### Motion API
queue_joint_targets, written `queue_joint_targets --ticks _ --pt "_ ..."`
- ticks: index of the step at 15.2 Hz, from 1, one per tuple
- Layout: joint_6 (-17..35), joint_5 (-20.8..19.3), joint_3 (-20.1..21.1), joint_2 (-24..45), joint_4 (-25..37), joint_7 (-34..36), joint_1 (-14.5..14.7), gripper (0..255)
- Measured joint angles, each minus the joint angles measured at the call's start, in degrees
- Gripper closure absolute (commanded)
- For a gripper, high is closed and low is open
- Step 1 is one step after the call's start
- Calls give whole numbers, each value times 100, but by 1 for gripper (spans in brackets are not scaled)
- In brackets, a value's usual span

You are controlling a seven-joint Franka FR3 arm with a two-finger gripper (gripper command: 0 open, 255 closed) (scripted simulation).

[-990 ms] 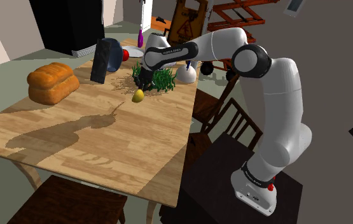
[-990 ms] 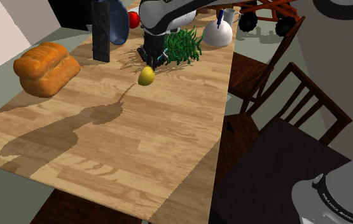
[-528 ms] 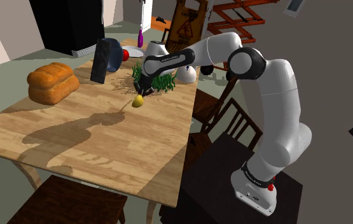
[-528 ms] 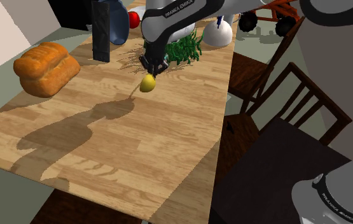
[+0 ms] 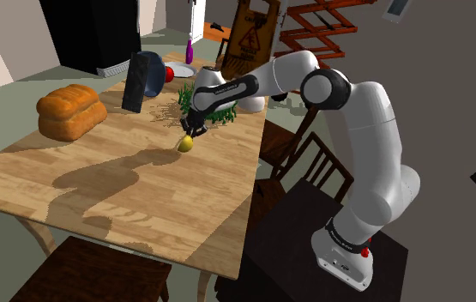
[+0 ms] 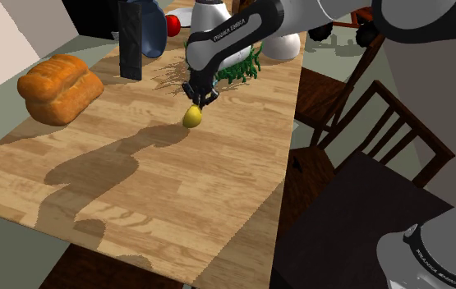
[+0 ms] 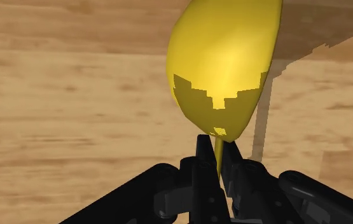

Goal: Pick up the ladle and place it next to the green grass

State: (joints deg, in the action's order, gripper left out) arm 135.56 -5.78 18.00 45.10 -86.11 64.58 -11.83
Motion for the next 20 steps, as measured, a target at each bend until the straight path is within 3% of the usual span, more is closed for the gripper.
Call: queue_joint_targets --ticks 10,11,17,20 --pt "188 -38 -43 203 25 -2 32 255" --pt "187 -38 -42 202 22 -2 32 0" --pt "186 -37 -40 205 20 -1 35 0" --pt "2 22 20 -110 -111 -30 -55 0"
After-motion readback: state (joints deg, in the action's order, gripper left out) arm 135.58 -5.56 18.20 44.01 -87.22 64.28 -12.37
